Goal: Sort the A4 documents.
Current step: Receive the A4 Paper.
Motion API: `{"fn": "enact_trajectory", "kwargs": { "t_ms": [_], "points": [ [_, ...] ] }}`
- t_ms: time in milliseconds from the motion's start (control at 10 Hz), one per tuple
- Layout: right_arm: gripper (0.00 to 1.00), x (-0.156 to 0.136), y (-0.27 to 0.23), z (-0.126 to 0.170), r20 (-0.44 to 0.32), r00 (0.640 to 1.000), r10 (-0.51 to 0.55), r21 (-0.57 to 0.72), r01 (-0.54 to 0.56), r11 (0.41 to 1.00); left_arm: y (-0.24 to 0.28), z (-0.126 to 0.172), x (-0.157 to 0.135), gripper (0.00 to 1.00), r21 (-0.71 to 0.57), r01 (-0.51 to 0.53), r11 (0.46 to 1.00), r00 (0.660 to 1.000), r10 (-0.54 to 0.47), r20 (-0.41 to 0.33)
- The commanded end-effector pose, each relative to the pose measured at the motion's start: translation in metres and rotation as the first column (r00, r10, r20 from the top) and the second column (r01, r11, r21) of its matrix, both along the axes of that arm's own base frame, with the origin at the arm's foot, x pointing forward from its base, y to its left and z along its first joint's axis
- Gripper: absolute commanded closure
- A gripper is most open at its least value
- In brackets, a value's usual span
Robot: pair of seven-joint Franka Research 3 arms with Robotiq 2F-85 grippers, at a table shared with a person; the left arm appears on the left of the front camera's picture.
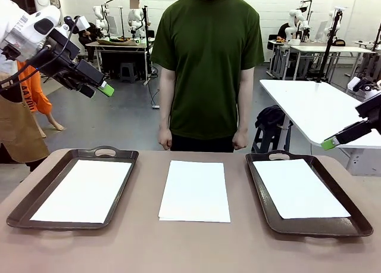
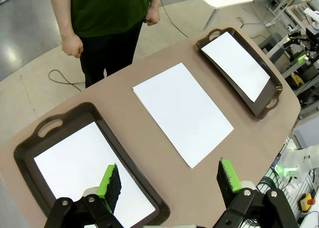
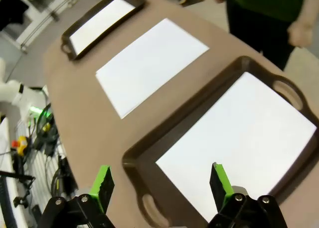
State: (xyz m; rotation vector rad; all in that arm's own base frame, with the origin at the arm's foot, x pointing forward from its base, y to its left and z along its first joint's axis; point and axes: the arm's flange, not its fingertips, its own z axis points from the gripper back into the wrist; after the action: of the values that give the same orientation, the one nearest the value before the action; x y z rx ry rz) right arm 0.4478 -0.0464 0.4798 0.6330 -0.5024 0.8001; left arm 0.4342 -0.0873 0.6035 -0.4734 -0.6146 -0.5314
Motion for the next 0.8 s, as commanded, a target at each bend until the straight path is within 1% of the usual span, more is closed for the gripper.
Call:
{"fn": "enact_trajectory", "kwargs": {
  "t_ms": [0, 200, 500, 700],
  "points": [
    [0.00, 0.015, 0.012, 0.011, -0.020, 0.998, 0.061, -0.004, -0.061, 0.998, 0.001, 0.000, 0.000, 0.00, -0.002, 0.010, 1.000, 1.000, -0.010, 0.010],
    [0.00, 0.019, 0.027, 0.026, 0.005, 0.997, 0.076, -0.009, -0.076, 0.997, 0.001, 0.000, 0.000, 0.00, -0.002, 0.010, 1.000, 1.000, -0.010, 0.010],
    [0.00, 0.019, 0.033, 0.049, 0.093, 0.994, 0.061, 0.003, -0.061, 0.998, 0.001, 0.000, 0.000, 0.00, -0.002, 0.010, 1.000, 1.000, -0.010, 0.010],
    [0.00, 0.018, 0.034, 0.049, 0.096, 0.994, 0.058, 0.000, -0.058, 0.998, 0.001, 0.000, 0.000, 0.00, -0.002, 0.010, 1.000, 1.000, -0.010, 0.010]
  ]
}}
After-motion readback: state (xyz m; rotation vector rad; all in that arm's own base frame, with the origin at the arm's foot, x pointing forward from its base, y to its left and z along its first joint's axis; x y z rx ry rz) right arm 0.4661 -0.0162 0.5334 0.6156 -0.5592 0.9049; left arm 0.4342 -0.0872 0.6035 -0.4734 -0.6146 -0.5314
